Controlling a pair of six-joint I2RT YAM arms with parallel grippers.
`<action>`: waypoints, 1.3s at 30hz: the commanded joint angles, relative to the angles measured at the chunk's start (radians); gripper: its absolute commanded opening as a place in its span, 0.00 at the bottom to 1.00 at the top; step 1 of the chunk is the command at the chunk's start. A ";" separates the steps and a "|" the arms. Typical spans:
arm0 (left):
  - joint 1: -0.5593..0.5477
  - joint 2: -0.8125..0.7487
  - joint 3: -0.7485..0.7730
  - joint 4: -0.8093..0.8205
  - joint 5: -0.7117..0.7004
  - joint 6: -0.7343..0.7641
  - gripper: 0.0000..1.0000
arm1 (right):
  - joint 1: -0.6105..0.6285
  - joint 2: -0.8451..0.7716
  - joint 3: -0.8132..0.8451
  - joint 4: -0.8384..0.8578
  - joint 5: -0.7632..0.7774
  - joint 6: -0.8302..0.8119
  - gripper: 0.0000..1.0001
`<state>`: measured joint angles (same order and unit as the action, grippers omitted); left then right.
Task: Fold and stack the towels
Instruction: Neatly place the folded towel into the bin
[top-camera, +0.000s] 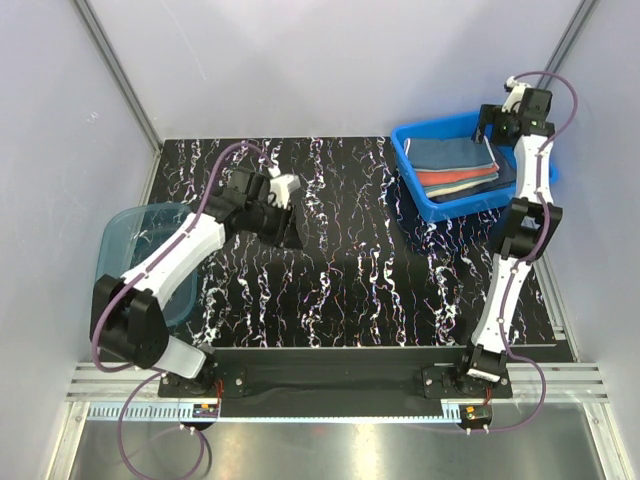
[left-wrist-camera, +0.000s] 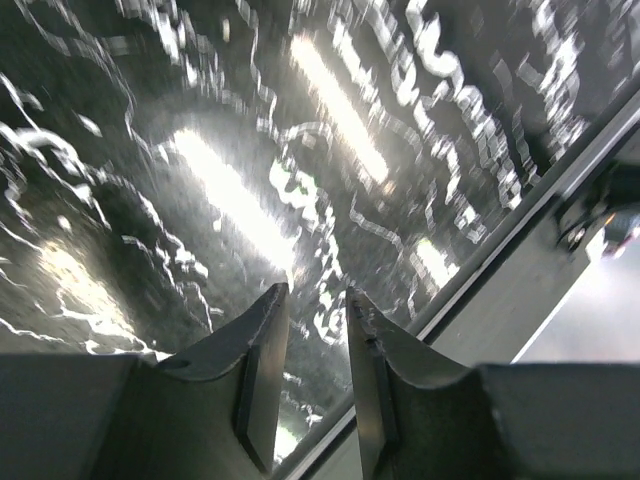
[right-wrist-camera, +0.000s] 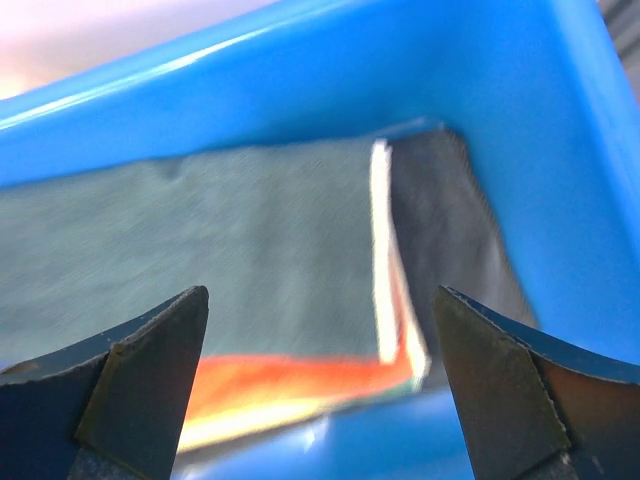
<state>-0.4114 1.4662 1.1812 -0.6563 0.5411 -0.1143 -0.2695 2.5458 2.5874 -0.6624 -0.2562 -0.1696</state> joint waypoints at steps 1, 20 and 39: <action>-0.001 -0.104 0.115 0.098 -0.042 -0.056 0.35 | 0.061 -0.269 -0.051 -0.055 0.024 0.055 1.00; 0.002 -0.438 0.186 0.144 -0.217 -0.061 0.99 | 0.263 -1.392 -1.229 0.194 -0.129 0.669 1.00; 0.002 -0.558 0.097 0.199 -0.251 -0.105 0.99 | 0.263 -1.616 -1.333 0.130 -0.141 0.644 1.00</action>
<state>-0.4110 0.9287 1.2739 -0.5205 0.3023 -0.2085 -0.0090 0.9543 1.2339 -0.5480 -0.4099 0.4828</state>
